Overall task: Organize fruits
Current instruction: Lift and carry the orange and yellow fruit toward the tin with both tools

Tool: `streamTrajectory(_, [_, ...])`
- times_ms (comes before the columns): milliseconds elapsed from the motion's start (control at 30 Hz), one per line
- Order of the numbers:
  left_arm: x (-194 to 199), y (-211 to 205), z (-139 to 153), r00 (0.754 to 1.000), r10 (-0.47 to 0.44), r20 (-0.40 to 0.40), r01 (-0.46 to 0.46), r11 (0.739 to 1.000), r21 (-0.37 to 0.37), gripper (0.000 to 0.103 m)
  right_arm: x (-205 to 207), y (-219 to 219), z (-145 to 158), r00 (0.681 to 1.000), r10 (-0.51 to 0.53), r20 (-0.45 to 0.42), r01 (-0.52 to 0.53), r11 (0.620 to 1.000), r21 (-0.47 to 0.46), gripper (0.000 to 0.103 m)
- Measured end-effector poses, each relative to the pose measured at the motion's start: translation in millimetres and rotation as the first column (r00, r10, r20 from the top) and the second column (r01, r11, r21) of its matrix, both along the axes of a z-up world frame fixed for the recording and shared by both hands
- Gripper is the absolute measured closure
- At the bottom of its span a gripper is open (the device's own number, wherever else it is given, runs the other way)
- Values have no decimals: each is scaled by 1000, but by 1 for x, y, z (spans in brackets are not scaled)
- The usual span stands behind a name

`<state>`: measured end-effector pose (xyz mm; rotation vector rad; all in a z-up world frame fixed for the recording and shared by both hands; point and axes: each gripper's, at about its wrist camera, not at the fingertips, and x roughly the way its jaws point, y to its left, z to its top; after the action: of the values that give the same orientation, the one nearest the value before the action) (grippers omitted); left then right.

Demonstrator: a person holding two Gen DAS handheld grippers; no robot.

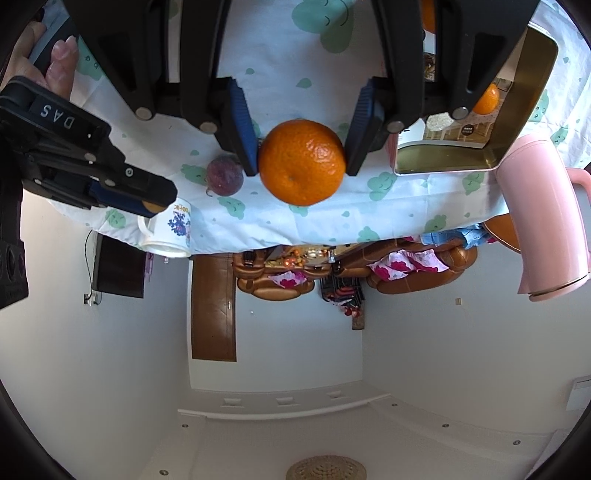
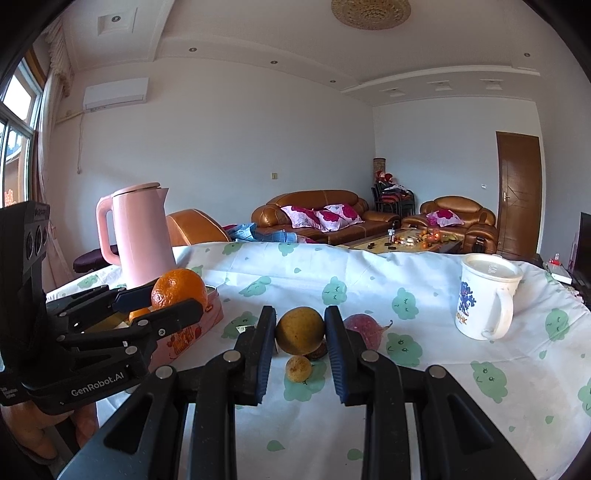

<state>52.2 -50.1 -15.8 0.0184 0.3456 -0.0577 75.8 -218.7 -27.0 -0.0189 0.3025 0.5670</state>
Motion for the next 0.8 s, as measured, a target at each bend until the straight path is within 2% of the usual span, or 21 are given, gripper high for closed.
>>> streamTrajectory(800, [1, 7, -2, 999, 11, -36, -12, 1000, -22, 55, 3, 8, 0, 999, -38, -34, 38, 999, 8, 74])
